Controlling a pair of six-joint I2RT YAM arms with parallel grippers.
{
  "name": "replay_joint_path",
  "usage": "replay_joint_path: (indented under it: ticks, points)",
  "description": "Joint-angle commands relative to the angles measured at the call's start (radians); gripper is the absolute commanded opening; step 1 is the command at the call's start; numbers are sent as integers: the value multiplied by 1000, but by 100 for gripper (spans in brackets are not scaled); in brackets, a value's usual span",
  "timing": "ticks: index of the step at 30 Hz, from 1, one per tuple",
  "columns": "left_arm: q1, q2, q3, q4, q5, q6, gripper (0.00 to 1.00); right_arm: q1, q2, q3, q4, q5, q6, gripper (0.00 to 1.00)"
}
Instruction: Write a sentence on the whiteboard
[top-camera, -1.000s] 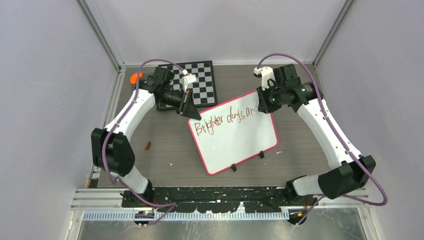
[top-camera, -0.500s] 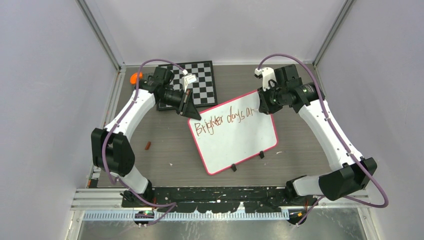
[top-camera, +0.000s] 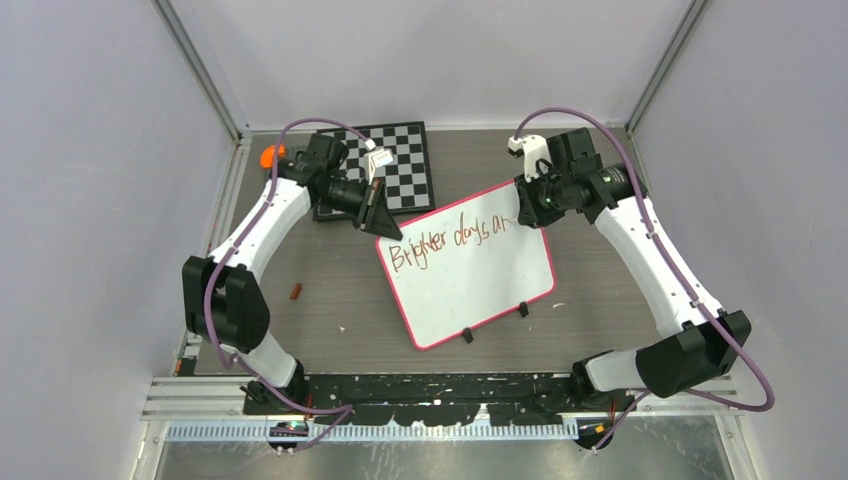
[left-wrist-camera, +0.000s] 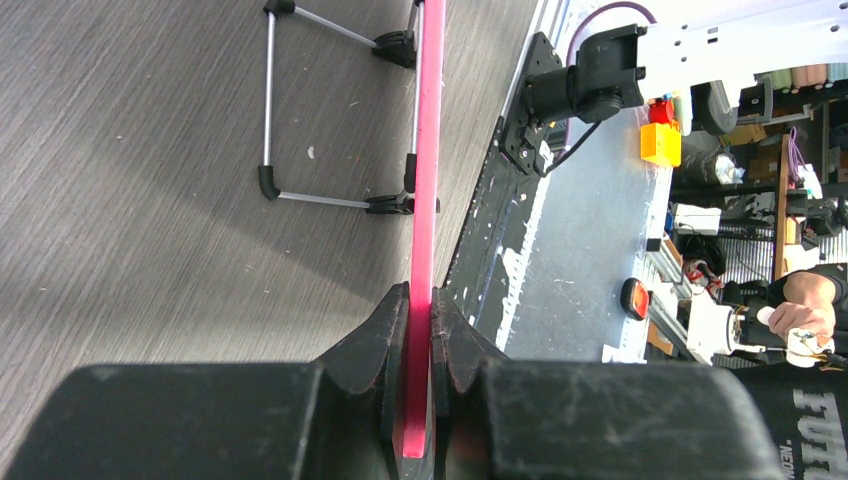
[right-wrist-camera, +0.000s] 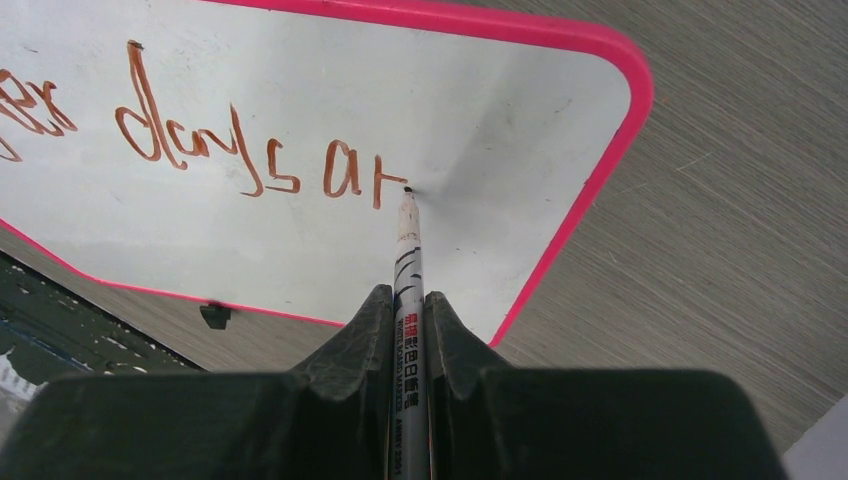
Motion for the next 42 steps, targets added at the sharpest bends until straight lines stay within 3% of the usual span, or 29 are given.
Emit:
replay_joint_path:
  ticks: [1,22,42]
  points:
    - [0,-13,6,-12,-11,7,0,-5,2,14,32,38,-26,0]
    - [0,-7,12,-12,-10,9,0,-9,50,118,21,0,-7,0]
    - [0,5,13,-10,-15,11,0,8,-10,-24,22,25,-22,0]
